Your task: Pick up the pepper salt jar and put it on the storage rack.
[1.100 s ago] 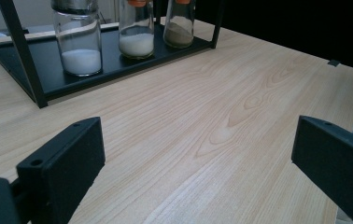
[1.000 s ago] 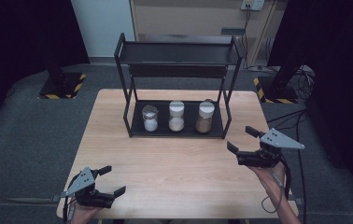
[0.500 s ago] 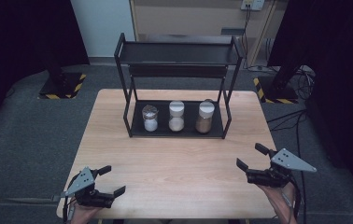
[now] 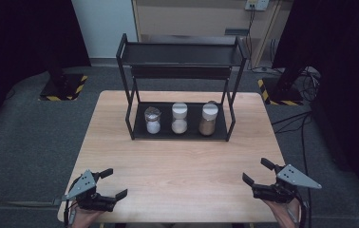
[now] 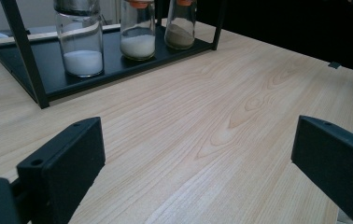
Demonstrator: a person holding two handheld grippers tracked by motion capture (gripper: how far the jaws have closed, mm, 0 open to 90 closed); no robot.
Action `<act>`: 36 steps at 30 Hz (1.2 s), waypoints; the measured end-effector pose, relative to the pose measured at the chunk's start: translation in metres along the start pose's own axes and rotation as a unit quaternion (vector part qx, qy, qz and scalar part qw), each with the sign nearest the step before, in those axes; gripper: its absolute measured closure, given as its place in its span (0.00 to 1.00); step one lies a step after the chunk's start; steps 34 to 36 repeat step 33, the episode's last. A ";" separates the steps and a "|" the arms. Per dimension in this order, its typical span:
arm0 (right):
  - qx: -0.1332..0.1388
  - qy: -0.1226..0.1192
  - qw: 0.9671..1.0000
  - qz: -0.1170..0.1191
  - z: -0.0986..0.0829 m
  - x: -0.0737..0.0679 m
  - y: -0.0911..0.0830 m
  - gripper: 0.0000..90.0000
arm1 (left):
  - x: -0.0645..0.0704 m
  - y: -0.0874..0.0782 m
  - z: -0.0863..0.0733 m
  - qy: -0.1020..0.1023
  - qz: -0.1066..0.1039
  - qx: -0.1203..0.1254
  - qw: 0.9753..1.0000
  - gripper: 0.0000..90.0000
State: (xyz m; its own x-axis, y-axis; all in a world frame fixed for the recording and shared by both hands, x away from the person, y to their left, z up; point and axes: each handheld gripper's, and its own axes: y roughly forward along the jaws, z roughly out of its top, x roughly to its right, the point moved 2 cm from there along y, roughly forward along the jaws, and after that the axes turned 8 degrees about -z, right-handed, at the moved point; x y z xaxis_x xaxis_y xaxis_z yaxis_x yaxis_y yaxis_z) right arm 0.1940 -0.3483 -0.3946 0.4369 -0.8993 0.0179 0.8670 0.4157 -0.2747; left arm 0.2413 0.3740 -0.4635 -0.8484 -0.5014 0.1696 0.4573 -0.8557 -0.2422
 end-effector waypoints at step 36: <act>-0.003 -0.003 1.000 0.028 -0.023 0.007 0.006 0.10 | 0.000 0.001 0.000 0.008 -0.007 0.000 1.000 0.02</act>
